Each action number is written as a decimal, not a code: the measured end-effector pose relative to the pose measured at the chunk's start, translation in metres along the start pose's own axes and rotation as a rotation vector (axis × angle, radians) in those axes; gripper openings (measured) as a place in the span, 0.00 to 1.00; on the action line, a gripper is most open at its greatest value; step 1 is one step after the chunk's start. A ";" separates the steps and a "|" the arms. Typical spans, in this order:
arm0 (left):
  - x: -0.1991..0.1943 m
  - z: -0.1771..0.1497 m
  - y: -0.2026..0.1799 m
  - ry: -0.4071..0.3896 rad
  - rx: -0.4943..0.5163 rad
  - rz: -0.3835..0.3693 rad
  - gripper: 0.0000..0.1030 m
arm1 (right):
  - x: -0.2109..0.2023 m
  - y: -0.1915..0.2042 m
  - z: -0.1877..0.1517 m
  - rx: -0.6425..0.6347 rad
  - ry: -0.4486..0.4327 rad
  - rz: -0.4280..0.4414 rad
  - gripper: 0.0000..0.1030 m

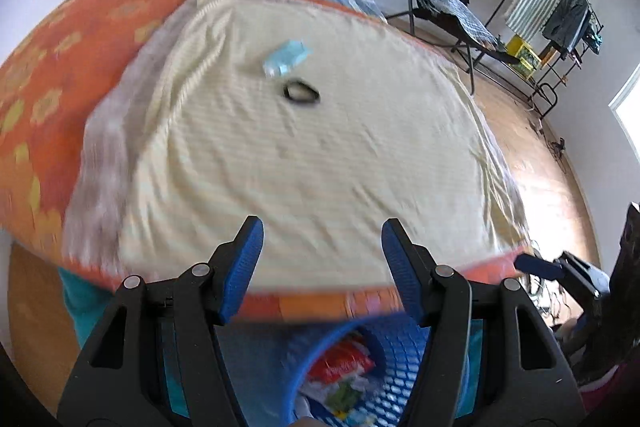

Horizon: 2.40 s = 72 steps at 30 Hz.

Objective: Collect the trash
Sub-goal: 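Move both tools back over the bed toward the tube and hair tie, then grasp the light-blue tube with the left tool while the right tool grasps the black hair tie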

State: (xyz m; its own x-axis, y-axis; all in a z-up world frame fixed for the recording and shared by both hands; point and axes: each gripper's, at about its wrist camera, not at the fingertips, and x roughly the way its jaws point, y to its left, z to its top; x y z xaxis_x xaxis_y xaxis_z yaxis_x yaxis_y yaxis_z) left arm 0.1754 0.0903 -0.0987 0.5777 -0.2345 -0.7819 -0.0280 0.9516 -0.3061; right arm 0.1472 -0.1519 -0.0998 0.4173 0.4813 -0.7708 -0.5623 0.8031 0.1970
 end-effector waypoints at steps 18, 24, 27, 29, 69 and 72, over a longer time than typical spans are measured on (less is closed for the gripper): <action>0.101 0.135 0.036 0.065 -0.069 -0.018 0.61 | 0.080 -0.020 0.089 0.024 -0.014 0.075 0.62; 0.132 0.156 0.044 0.093 -0.077 -0.013 0.61 | 0.114 -0.028 0.115 0.058 0.001 0.085 0.47; 0.144 0.160 0.042 0.107 -0.061 0.000 0.61 | 0.132 -0.036 0.127 0.081 0.015 0.088 0.36; 0.152 0.164 0.042 0.112 -0.047 0.024 0.61 | 0.142 -0.039 0.133 0.088 0.019 0.078 0.36; 0.141 0.162 0.079 0.054 -0.078 0.121 0.34 | 0.188 -0.012 0.171 -0.027 0.014 -0.061 0.02; 0.126 0.153 0.077 0.043 -0.075 0.112 0.34 | 0.172 -0.011 0.169 -0.023 -0.006 -0.053 0.03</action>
State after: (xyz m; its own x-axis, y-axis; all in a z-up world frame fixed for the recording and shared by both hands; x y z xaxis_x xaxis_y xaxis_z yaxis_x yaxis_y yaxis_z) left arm 0.3710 0.1646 -0.1372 0.5323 -0.1372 -0.8353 -0.1525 0.9551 -0.2541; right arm 0.3460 -0.0180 -0.1320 0.4514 0.4400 -0.7763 -0.5553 0.8195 0.1416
